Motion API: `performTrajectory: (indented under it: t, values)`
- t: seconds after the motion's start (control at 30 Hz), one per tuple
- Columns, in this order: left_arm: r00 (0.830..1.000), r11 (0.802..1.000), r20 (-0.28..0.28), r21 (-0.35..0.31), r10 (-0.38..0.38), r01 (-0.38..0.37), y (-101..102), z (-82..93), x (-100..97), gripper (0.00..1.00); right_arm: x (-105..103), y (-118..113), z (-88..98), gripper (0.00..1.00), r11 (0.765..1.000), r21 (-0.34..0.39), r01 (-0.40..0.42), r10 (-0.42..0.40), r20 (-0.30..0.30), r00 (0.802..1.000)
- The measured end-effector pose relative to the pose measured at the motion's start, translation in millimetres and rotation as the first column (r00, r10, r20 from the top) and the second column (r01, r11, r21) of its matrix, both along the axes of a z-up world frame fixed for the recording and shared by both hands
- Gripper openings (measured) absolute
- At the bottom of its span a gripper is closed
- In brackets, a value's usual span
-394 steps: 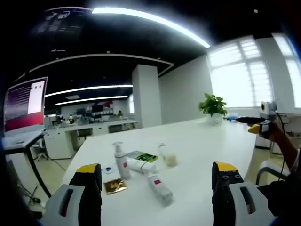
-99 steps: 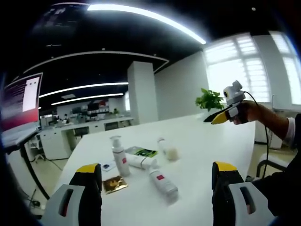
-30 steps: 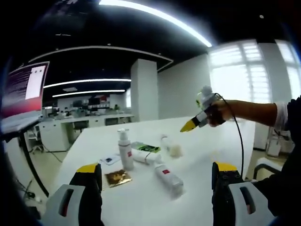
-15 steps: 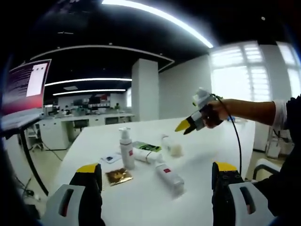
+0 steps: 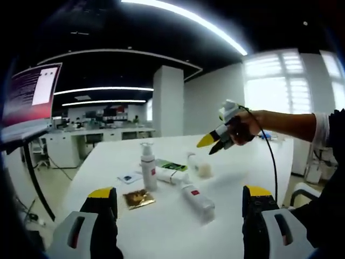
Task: Arrange the skincare products in the storage area until every visible bottle or jar stands upright without overlapping.
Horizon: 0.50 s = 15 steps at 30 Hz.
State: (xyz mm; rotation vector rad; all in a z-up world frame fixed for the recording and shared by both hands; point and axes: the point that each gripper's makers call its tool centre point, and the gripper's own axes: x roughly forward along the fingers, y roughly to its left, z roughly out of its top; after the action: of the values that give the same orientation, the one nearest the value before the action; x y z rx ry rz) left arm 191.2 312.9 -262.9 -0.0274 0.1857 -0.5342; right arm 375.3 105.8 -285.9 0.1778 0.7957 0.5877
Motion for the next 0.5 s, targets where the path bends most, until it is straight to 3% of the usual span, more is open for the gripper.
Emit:
performTrajectory:
  t: [0.5]
  values:
    - [1.0, 1.0, -0.009, 0.002, -0.017, 0.017, -4, -3.3, 1.8, 0.98, 10, 12, -2.2, 0.72, 0.996, 0.046, 0.077, -0.076, -0.027, 0.997]
